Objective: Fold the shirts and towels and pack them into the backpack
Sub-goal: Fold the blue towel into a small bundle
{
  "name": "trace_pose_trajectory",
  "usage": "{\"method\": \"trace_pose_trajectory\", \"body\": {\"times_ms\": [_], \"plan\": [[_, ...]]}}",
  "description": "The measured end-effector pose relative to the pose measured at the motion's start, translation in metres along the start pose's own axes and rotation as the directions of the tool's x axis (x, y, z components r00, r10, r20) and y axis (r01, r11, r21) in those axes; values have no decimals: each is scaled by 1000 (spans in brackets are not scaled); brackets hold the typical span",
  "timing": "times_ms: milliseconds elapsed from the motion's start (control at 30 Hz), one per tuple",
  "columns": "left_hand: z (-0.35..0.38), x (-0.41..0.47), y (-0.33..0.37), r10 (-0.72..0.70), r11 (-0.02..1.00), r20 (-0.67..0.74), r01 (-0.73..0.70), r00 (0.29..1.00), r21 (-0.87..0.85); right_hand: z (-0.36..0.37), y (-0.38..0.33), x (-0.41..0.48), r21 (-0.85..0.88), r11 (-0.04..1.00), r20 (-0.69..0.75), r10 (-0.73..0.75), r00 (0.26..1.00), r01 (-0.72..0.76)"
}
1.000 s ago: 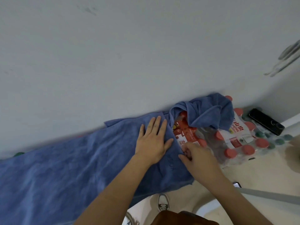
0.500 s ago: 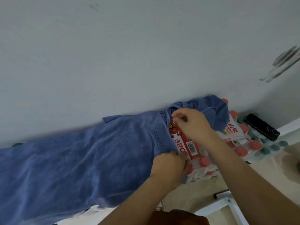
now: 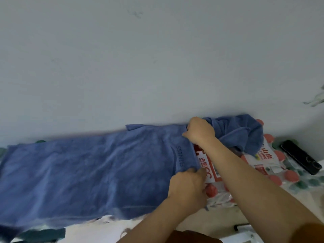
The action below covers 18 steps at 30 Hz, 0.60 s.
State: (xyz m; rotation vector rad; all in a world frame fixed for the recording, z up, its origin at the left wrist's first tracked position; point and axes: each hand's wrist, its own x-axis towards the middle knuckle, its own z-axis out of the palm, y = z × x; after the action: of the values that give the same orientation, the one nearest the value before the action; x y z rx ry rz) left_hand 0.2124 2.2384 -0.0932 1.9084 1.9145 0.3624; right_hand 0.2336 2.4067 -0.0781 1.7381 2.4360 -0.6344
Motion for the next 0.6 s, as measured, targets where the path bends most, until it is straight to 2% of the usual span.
{"method": "trace_pose_trajectory", "body": {"times_ms": [133,233,300,367,500,567,600], "plan": [[-3,-3,-4,-41,987,21,44,999,-154,3,4,9,135,988,26,70,997,-73],[-10,-12,-10,-82,914,57,97,995,-395,-5,9,8,390,917,40,73,997,-82],[-20,-25,-14,-106,847,47,115,993,-520,-17,6,0,673,733,70,70,995,-99],[-32,-41,-21,-154,784,-3,121,988,-609,-29,-5,-11,854,506,128,25,991,-123],[-55,-80,-42,-249,726,-112,109,962,-679,-33,-52,-26,977,172,158,-187,970,-126],[-68,-101,-59,-290,734,-166,108,942,-670,-29,-82,-31,988,78,148,-279,949,-132],[-75,-112,-68,-311,742,-184,117,932,-661,-27,-98,-34,989,70,146,-309,940,-131]]}}
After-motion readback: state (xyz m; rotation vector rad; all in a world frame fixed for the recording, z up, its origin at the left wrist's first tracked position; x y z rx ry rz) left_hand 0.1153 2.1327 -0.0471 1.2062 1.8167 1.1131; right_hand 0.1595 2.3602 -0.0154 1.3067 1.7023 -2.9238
